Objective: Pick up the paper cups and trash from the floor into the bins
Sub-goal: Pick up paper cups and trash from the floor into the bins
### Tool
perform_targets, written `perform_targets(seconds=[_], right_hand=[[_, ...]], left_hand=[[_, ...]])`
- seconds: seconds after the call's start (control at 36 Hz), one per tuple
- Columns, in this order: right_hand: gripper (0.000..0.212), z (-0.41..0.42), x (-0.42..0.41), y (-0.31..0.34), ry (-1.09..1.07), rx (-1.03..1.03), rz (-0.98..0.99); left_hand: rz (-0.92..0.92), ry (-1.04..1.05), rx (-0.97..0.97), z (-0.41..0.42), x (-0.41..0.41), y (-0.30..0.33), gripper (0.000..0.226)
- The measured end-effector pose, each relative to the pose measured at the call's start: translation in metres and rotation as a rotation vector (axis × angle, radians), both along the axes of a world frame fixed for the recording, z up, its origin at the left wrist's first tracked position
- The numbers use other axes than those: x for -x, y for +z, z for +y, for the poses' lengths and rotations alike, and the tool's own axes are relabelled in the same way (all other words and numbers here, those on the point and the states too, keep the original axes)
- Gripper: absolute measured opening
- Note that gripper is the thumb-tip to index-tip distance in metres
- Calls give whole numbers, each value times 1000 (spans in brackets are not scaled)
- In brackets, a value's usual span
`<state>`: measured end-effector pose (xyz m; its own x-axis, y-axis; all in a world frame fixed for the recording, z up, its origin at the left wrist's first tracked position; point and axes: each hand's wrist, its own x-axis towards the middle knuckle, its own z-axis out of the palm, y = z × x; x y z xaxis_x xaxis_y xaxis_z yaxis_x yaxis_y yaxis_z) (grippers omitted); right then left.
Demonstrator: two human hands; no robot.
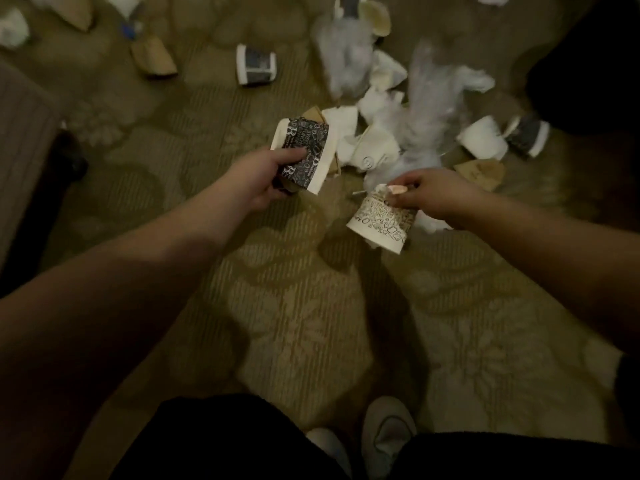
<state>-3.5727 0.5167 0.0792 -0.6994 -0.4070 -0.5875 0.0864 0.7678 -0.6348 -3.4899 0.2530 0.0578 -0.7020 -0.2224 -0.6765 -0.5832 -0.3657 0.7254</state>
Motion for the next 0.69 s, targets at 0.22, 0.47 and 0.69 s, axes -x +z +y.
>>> perform_targets(seconds=[0.22, 0.47, 0.69], right_hand=[[29, 89, 16, 90, -300, 48, 115], [28, 200, -7, 170, -597, -6, 257], [35, 296, -39, 252, -693, -63, 326]], left_hand=[[37, -170, 27, 67, 58, 87, 25], [156, -439, 75, 173, 107, 162, 13], [250, -647, 89, 279, 120, 243, 20]])
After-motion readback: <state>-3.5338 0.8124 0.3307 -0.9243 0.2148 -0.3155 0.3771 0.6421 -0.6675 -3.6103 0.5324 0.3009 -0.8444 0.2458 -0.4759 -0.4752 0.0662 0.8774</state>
